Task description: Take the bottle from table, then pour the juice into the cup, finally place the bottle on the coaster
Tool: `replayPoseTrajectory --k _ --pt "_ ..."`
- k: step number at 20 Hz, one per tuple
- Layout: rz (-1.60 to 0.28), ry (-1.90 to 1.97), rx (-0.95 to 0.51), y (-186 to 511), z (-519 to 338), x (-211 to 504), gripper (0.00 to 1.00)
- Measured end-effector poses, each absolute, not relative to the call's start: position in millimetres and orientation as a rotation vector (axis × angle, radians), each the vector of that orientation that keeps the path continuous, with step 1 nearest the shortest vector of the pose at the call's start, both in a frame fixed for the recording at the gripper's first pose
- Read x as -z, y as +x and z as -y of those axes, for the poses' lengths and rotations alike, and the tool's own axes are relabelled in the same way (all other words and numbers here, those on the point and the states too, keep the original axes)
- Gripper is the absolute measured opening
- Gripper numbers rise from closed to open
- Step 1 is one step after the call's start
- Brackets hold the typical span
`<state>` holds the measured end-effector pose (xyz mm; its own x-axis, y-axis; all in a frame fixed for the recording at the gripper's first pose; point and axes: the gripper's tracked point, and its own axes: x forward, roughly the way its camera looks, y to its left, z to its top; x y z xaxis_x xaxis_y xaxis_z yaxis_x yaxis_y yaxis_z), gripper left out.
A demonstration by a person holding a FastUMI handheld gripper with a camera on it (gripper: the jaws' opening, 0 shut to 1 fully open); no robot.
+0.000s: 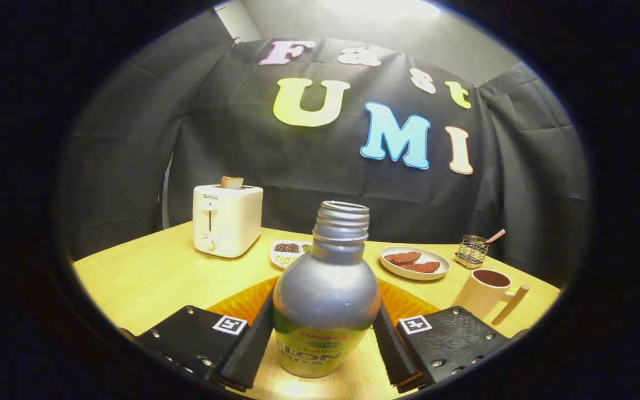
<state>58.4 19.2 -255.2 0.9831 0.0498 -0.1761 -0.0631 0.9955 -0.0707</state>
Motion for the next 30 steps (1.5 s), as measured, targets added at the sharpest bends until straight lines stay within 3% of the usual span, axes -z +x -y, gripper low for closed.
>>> replayPoseTrajectory --k 11,18,30 --pt "-0.076 0.190 0.052 60.2 51.0 208.7 0.80" --pt "-0.061 0.466 0.094 75.4 105.3 222.4 0.80" --pt "-0.033 0.818 0.094 94.1 123.4 229.7 0.79"
